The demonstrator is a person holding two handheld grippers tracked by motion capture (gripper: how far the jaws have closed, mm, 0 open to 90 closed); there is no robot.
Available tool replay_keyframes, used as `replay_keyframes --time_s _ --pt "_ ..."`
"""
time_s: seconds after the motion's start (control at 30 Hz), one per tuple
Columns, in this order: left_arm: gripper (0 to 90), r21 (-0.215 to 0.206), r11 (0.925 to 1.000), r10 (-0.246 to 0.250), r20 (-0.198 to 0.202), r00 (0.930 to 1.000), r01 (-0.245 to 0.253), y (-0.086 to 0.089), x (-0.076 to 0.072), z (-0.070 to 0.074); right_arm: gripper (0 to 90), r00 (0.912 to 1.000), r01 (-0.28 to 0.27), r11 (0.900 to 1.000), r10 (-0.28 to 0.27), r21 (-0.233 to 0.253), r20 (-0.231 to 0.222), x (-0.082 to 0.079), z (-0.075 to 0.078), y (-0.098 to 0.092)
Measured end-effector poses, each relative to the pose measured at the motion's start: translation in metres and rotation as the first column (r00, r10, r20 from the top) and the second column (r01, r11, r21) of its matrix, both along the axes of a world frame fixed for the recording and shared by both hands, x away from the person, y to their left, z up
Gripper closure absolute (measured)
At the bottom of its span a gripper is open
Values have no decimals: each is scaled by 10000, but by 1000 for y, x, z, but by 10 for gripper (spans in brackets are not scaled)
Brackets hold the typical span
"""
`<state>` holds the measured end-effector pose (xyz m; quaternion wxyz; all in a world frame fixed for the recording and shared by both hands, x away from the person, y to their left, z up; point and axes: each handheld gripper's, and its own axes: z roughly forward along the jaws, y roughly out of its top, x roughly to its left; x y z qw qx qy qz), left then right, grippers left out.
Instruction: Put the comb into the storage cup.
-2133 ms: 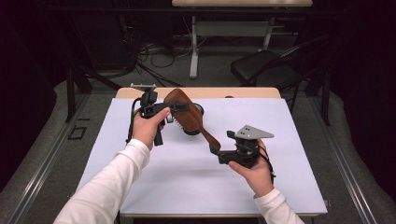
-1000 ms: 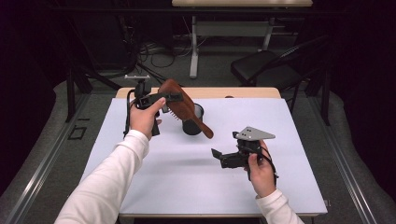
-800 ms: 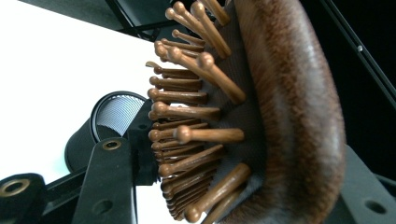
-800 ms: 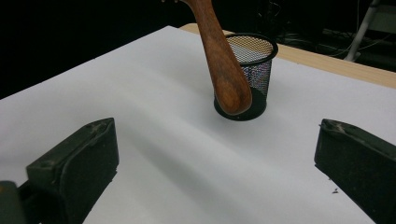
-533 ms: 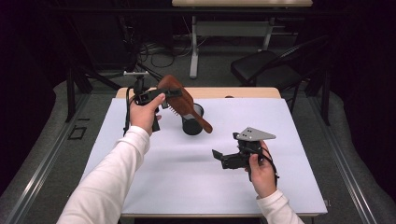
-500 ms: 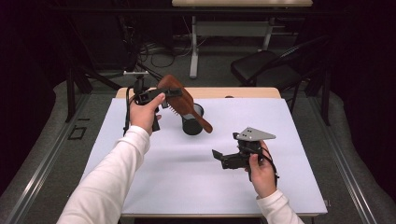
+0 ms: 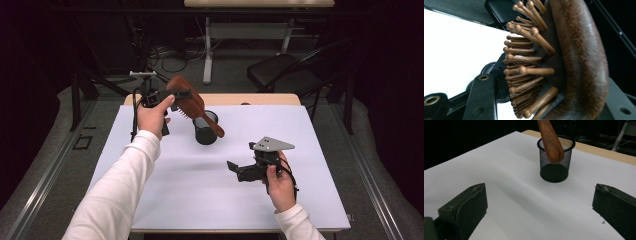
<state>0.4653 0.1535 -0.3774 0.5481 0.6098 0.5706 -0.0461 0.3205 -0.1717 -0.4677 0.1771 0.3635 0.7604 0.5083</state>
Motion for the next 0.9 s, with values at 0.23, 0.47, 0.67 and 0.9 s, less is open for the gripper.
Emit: replay_keyframes --time_s 0.23,0.47,0.67,0.9 --pt "468 117 9998 151 46 9999 -152 3 3 0 0 10000 -12 10000 11 32 68 0 0 -1" --pt "466 179 9991 373 210 9991 -376 8 7 -1 0 10000 -25 10000 25 -9 92 0 0 0" --pt "449 119 9980 622 423 9972 -627 11 10 -2 0 9999 -55 10000 55 -27 87 0 0 0" --pt "481 404 9930 1079 773 9912 -1112 12 10 -1 0 9999 -35 10000 35 -60 104 -1 -1 0"
